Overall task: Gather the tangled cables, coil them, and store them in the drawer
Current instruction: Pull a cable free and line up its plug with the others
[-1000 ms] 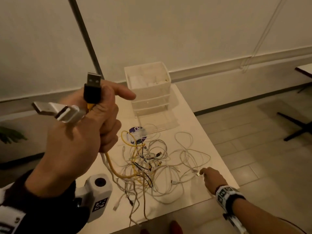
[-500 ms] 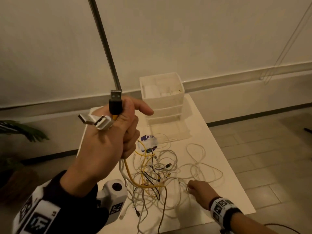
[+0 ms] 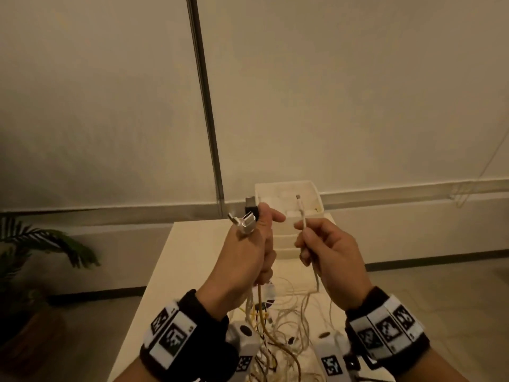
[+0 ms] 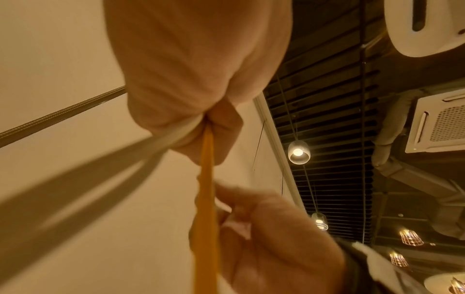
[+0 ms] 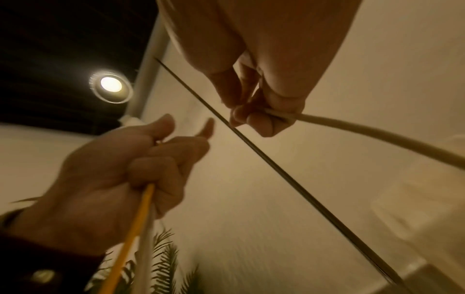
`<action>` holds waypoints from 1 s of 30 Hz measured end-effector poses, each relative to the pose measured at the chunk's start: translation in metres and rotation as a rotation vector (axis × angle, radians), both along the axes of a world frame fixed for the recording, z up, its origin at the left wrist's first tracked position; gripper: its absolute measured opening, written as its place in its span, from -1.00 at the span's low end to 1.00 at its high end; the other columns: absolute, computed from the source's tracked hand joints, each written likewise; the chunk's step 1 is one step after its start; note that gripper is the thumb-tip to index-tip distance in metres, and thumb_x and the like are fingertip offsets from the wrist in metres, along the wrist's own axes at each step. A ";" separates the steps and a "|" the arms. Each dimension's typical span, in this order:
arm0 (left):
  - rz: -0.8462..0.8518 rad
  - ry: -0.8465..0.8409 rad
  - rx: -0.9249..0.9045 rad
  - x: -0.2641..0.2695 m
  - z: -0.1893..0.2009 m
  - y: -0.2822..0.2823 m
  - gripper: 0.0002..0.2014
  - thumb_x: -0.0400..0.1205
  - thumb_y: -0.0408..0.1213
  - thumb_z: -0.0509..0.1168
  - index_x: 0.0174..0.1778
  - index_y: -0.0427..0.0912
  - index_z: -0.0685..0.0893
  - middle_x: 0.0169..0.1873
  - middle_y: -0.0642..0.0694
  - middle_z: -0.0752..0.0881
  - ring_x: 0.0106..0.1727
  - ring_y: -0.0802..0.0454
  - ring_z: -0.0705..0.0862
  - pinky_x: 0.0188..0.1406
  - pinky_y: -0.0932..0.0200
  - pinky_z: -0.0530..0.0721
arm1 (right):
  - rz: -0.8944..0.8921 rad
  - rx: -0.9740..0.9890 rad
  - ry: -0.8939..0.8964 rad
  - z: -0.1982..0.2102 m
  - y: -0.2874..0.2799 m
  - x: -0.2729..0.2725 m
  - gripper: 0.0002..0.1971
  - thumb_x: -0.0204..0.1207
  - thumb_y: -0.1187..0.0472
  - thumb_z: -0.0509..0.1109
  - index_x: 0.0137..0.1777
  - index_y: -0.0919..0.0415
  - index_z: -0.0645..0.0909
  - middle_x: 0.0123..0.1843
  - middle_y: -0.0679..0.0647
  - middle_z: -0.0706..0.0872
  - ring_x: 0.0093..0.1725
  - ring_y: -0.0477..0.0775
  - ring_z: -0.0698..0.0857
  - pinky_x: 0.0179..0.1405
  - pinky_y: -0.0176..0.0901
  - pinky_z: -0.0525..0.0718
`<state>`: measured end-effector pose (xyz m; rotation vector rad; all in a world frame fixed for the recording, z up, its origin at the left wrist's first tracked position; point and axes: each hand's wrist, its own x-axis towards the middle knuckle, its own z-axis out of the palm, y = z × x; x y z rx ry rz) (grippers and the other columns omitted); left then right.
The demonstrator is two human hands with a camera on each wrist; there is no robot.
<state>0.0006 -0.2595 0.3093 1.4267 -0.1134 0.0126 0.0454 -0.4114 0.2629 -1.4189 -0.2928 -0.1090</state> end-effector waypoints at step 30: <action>0.193 -0.298 -0.172 0.018 0.055 0.095 -0.50 0.78 0.13 -0.05 -0.44 -0.05 0.25 -0.54 0.03 0.22 -0.59 0.14 0.16 -0.70 0.32 0.16 | 0.344 -0.501 -0.054 -0.053 0.010 -0.005 -0.70 0.60 -0.01 0.26 -0.30 0.12 0.56 -0.51 -0.05 0.49 -0.50 -0.15 0.45 -0.39 -0.21 0.43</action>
